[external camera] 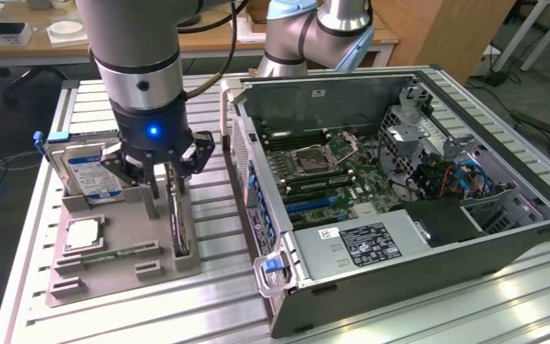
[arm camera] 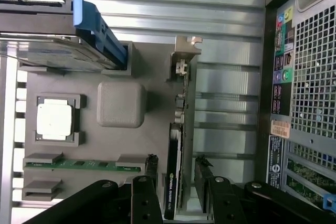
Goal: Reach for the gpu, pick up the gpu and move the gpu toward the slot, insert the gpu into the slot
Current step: 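Pick up the gpu and move the gpu toward the slot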
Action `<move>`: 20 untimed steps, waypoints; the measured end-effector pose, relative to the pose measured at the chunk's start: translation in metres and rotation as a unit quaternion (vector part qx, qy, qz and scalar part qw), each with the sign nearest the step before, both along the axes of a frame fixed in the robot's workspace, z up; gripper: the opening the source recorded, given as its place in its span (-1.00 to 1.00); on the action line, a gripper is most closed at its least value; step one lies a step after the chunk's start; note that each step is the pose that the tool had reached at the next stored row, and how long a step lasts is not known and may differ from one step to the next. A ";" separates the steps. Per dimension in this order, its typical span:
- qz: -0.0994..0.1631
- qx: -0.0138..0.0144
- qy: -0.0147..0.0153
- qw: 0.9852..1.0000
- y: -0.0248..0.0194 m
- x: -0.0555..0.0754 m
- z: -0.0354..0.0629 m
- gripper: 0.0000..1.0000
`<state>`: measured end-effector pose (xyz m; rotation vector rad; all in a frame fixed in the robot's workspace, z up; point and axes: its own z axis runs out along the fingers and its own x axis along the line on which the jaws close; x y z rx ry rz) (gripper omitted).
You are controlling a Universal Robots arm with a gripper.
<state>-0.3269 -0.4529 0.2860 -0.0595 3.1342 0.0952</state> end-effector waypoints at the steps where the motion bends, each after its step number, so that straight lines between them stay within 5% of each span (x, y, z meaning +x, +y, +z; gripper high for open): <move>1: 0.000 0.000 0.000 1.000 -0.0005 0.000 -0.0005 -0.15; 4: 0.000 0.000 0.000 1.000 -0.0018 0.000 -0.0029 0.09; 13: -0.003 0.000 0.000 1.000 -0.0043 0.000 -0.0177 0.09; 20: -0.032 0.000 0.000 0.999 -0.0043 0.000 -0.0296 0.09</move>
